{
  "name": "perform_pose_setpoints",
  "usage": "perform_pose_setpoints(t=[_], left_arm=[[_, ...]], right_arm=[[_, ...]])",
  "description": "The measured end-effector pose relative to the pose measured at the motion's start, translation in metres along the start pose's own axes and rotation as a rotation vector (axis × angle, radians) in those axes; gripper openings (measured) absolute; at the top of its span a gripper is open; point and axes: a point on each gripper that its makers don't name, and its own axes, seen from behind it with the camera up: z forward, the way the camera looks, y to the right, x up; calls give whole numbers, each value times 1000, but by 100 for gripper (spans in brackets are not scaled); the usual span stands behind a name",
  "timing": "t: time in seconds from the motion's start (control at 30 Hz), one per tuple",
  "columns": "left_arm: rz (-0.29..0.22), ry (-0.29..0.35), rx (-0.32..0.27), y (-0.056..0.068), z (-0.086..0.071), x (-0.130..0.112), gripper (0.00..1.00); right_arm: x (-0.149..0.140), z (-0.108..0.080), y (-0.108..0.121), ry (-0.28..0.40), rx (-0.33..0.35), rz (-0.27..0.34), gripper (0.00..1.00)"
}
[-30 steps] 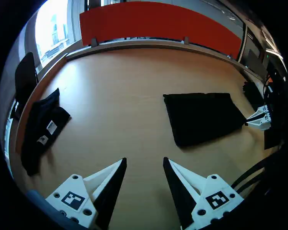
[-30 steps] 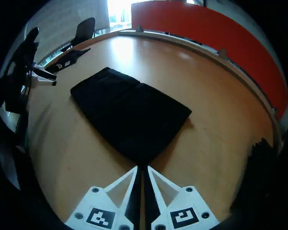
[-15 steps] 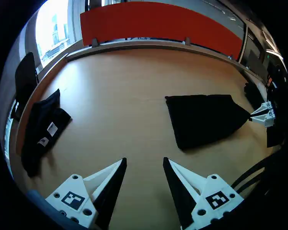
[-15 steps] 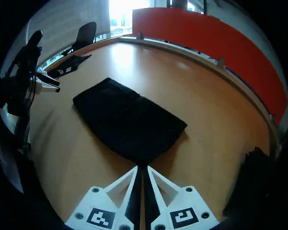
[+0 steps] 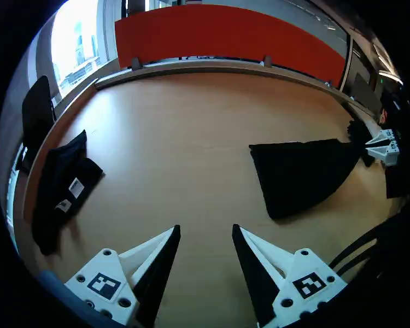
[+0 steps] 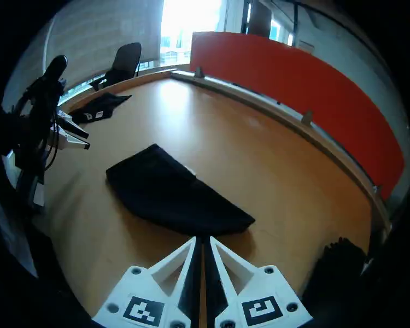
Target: Fold towel
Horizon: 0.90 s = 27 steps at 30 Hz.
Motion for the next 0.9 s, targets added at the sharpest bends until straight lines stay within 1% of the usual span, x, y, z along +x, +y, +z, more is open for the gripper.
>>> perform_pose_setpoints(t=[0.57,0.9], left_arm=[[4,13,-2,3,-3,6,69],[7,17,-2,5,-3,8,69]], right_arm=[[36,-34,22,70,-55,-38,7],[45,-49,32,94,-73,-45,7]])
